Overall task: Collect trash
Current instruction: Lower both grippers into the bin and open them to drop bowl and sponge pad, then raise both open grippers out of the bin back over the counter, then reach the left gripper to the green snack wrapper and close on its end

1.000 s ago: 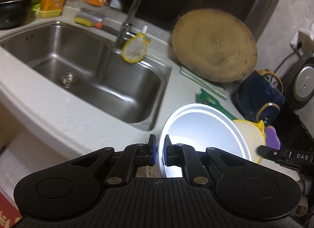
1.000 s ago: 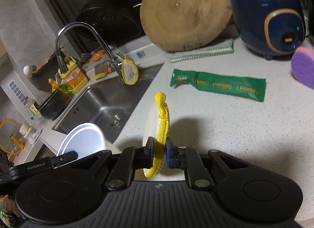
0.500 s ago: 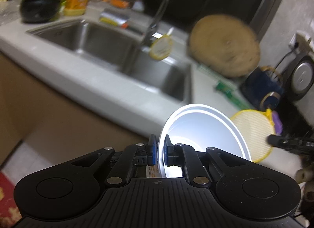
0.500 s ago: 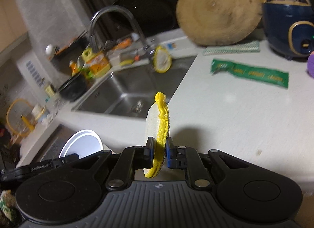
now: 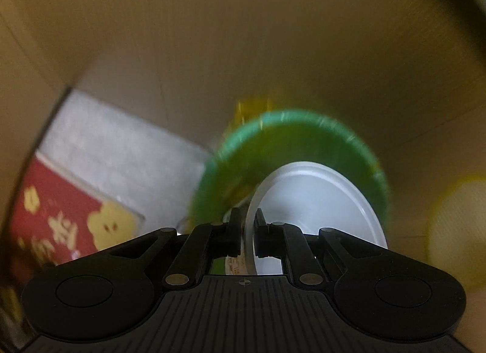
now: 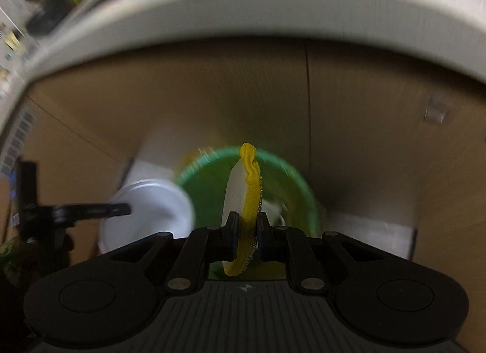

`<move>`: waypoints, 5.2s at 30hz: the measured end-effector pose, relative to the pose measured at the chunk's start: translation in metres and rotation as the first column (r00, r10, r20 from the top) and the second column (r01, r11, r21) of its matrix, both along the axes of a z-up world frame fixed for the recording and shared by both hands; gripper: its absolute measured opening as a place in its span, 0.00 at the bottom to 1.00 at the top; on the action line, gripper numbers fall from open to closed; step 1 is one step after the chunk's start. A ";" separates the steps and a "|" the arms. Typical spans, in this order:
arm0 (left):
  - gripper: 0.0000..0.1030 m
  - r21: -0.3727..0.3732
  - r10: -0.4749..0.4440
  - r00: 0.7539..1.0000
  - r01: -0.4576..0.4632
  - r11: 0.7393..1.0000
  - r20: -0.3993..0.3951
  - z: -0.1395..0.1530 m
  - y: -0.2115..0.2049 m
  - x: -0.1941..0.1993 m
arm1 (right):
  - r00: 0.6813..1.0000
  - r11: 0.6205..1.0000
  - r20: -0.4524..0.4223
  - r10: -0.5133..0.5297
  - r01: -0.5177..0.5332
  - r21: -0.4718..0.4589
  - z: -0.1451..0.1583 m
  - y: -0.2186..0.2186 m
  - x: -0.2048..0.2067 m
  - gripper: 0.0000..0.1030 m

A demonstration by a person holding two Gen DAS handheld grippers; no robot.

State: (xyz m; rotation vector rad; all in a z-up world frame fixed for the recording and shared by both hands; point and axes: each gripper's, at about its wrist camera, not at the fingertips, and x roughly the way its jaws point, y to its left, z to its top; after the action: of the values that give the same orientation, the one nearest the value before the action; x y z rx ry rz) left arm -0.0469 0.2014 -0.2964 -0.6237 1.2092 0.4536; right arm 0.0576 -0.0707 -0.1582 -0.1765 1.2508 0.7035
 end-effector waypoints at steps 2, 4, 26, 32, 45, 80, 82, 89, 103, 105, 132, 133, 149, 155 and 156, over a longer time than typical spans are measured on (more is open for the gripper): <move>0.11 0.014 -0.001 0.998 0.002 1.000 -0.061 -0.048 -0.014 0.024 | 0.999 0.999 -0.035 0.009 -0.010 -0.035 -0.028 0.004 0.004 0.12; 0.11 0.005 -0.023 0.996 0.023 1.000 -0.087 -0.093 -0.027 0.046 | 0.998 0.998 -0.058 0.033 -0.036 -0.054 -0.056 0.007 0.007 0.12; 0.29 -0.134 -0.158 0.987 0.155 0.979 -0.011 -0.187 -0.020 0.070 | 0.978 0.997 -0.198 0.070 -0.072 -0.005 -0.238 0.066 0.033 0.12; 0.29 -0.112 -0.097 0.995 0.099 0.989 0.018 -0.158 -0.017 0.060 | 0.968 0.986 -0.250 0.023 -0.064 -0.157 -0.297 0.093 0.039 0.25; 0.28 -0.073 -0.062 0.995 0.068 0.995 0.082 -0.019 -0.017 0.023 | 0.961 0.962 0.165 0.224 -0.190 -0.198 -0.132 0.053 0.023 0.28; 0.25 0.121 -0.167 0.716 0.116 0.986 0.678 0.308 -0.039 0.129 | 0.651 0.961 0.707 -0.277 0.202 0.191 0.162 -0.075 0.117 0.71; 0.25 0.128 -0.180 0.722 0.126 0.984 0.669 0.309 -0.054 0.149 | 0.676 0.947 0.663 -0.322 0.233 0.222 0.168 -0.086 0.152 0.73; 0.25 0.052 -0.160 0.819 0.158 0.986 0.551 0.298 -0.086 0.243 | 0.744 0.956 0.605 -0.282 0.170 0.237 0.163 -0.088 0.249 0.74; 0.25 0.059 -0.201 0.864 0.196 0.979 0.462 0.273 -0.120 0.300 | 0.882 0.993 0.470 -0.038 -0.020 0.118 0.102 -0.038 0.387 0.74; 0.25 0.056 -0.186 0.867 0.181 0.982 0.462 0.273 -0.116 0.295 | 0.899 0.992 0.435 -0.049 -0.005 0.122 0.095 -0.037 0.389 0.66; 0.25 0.112 -0.166 0.854 0.127 0.986 0.493 0.281 -0.092 0.237 | 0.871 0.973 0.482 -0.094 -0.023 0.231 0.126 -0.061 0.268 0.65; 0.25 0.120 -0.165 0.856 0.122 0.985 0.489 0.281 -0.091 0.236 | 0.867 0.976 0.495 -0.062 -0.051 0.211 0.125 -0.056 0.278 0.67; 0.25 0.129 -0.200 0.848 0.156 0.979 0.491 0.283 -0.097 0.275 | 0.959 0.924 0.280 0.032 -0.136 0.358 0.106 -0.024 0.270 0.33; 0.25 0.168 -0.225 0.857 0.165 0.972 0.464 0.278 -0.114 0.307 | 0.887 0.959 0.454 -0.081 -0.054 0.277 0.117 -0.057 0.232 0.62; 0.25 0.199 -0.233 0.861 0.158 0.967 0.453 0.276 -0.118 0.314 | 0.883 0.961 0.459 -0.101 -0.033 0.275 0.118 -0.064 0.233 0.62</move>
State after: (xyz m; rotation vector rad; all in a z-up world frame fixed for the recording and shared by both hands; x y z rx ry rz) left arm 0.2666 0.0832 -0.0203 -0.4350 0.7485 0.1998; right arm 0.2908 -0.1346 -0.0400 -0.0860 0.6791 0.7422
